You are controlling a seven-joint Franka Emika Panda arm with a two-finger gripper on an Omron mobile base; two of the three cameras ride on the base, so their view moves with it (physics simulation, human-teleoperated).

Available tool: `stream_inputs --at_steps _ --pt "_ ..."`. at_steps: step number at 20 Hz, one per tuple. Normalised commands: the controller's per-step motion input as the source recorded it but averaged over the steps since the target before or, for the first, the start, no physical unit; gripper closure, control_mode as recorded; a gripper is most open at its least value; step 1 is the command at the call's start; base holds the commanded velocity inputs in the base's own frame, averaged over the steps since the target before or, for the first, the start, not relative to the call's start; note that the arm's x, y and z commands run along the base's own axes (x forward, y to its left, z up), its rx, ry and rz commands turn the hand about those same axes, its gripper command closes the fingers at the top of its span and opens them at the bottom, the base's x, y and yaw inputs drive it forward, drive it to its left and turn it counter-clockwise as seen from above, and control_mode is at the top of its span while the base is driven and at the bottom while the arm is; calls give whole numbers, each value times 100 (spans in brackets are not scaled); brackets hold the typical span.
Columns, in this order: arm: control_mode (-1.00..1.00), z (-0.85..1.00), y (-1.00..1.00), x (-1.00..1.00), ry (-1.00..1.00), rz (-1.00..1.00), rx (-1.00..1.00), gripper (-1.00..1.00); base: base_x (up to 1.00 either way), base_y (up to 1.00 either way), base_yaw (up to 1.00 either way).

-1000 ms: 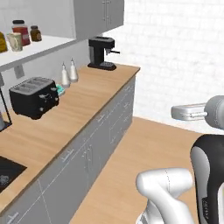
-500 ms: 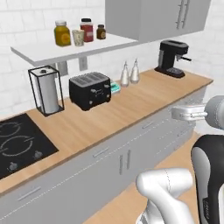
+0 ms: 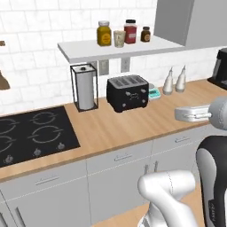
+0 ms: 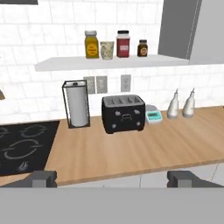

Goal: Gather all objects into one cabinet and sort the glasses and bowls to opposite sides.

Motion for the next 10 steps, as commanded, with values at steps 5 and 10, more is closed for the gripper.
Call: stream_inputs --at_steps 5,10 --pt "100 0 0 0 0 0 0 -100 18 1 10" --pt "100 0 0 0 0 0 0 -100 48 -27 27"
